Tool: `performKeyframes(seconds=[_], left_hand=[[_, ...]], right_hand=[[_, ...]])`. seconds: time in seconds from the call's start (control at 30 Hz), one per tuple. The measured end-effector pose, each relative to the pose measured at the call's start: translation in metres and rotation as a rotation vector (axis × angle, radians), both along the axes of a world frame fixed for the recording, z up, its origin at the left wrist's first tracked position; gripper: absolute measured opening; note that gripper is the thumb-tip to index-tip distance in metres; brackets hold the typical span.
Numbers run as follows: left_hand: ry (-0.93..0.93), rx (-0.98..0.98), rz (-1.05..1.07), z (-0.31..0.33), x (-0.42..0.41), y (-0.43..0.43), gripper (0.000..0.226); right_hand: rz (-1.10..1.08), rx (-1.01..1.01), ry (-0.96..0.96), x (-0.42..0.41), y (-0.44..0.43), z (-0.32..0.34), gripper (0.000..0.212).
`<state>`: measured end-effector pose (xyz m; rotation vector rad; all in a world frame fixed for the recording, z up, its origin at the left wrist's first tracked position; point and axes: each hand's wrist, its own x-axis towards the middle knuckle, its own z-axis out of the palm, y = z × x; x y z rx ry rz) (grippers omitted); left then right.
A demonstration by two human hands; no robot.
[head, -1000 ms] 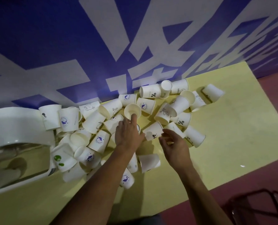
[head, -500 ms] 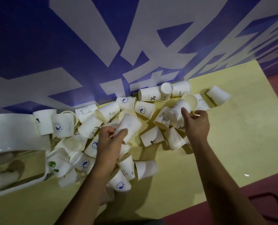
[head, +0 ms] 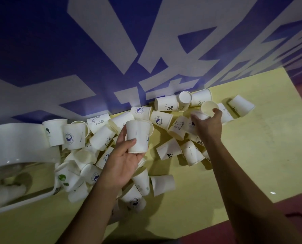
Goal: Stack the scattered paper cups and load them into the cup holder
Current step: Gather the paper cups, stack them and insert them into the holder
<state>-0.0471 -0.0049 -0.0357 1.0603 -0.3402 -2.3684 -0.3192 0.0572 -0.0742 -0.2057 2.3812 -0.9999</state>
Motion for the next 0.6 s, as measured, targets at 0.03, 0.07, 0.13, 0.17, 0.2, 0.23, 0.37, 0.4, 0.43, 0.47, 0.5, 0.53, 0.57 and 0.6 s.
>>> performKeyframes(seconds=[0.03,0.07,0.13,0.17,0.2,0.23,0.37,0.4,0.43,0.47,0.5,0.53,0.57,0.6], left_hand=[[-0.048,-0.057,-0.024,0.001,0.002,0.000,0.071],[-0.117,-0.119,-0.052,0.002,0.004,0.000,0.071],[-0.267,-0.271,-0.127,0.006,0.008,-0.002,0.072],[-0.322,-0.350,-0.170,0.007,0.011,-0.002,0.075],[-0.359,-0.418,-0.206,0.008,0.014,-0.003,0.078],[-0.390,-0.474,-0.237,0.008,0.018,-0.003,0.080],[-0.444,-0.620,-0.234,0.012,0.034,0.001,0.070],[-0.447,-0.644,-0.216,0.013,0.038,0.003,0.066],[-0.458,-0.665,-0.199,0.014,0.043,0.005,0.062],[-0.477,-0.681,-0.184,0.015,0.047,0.007,0.058],[-0.502,-0.695,-0.172,0.016,0.054,0.009,0.054],[-0.527,-0.711,-0.162,0.018,0.062,0.010,0.051],[-0.545,-0.730,-0.159,0.018,0.072,0.011,0.050],[-0.552,-0.751,-0.160,0.020,0.081,0.013,0.051]], right_hand=[[0.034,-0.036,0.024,0.005,0.003,0.003,0.083],[0.076,-0.074,0.048,0.011,0.007,0.004,0.086],[0.191,-0.139,0.114,0.025,0.018,0.009,0.092],[0.262,-0.159,0.155,0.033,0.024,0.010,0.094],[0.330,-0.172,0.193,0.042,0.030,0.011,0.096],[0.387,-0.180,0.214,0.052,0.036,0.012,0.096],[0.463,-0.258,0.172,0.091,0.051,0.024,0.095],[0.462,-0.268,0.154,0.101,0.052,0.029,0.094],[0.460,-0.275,0.134,0.110,0.053,0.032,0.093],[0.460,-0.286,0.117,0.118,0.054,0.036,0.092],[0.466,-0.295,0.110,0.127,0.054,0.039,0.090],[0.473,-0.302,0.110,0.136,0.054,0.041,0.089],[0.483,-0.306,0.113,0.145,0.054,0.044,0.087],[0.495,-0.306,0.117,0.153,0.054,0.046,0.083]])
